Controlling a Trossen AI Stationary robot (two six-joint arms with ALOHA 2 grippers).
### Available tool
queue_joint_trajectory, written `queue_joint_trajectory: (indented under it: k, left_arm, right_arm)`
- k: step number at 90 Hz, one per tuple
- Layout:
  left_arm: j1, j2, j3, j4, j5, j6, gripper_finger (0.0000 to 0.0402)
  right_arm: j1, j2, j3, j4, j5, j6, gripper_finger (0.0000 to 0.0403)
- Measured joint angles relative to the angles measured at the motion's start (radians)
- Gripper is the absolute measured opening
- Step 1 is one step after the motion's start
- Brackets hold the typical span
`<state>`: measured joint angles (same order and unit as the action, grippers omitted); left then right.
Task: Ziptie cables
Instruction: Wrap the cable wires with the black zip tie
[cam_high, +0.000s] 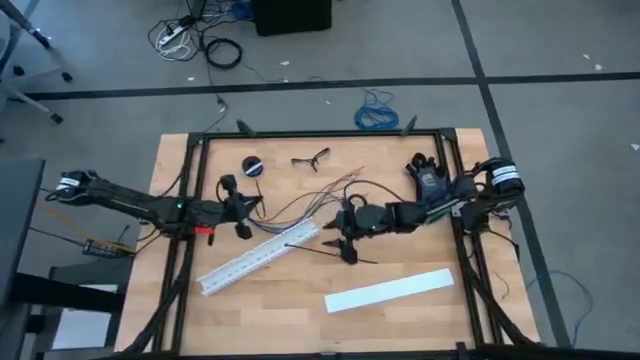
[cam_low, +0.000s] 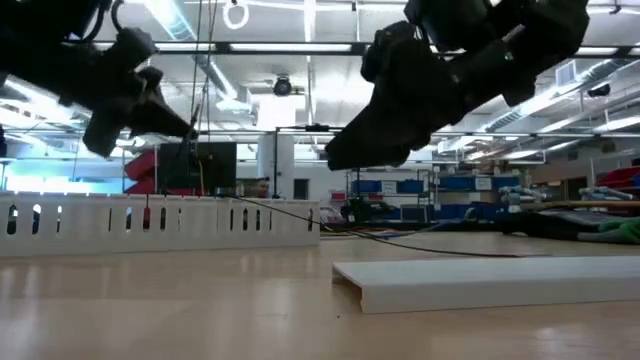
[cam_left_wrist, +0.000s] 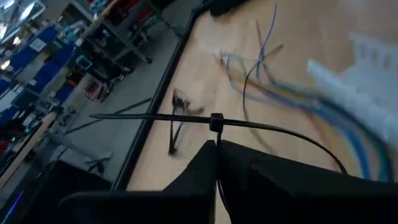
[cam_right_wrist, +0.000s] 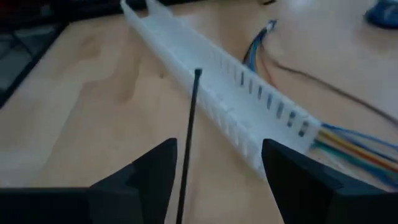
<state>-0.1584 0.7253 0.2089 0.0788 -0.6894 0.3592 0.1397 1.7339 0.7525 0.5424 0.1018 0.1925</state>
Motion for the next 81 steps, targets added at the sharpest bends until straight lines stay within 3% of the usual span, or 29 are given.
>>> queue_joint_trajectory:
  k: [30, 81]
  left_arm:
    - [0.055, 0.000, -0.026, 0.035, 0.008, 0.003, 0.0000]
    - [0.076, 0.025, -0.026, 0.039, 0.028, 0.019, 0.0000]
  right_arm:
    - [0.008, 0.033, 0.000, 0.056, 0.002, 0.026, 0.0230]
    - [0.067, 0.033, 0.000, 0.032, 0.115, 0.034, 0.0217]
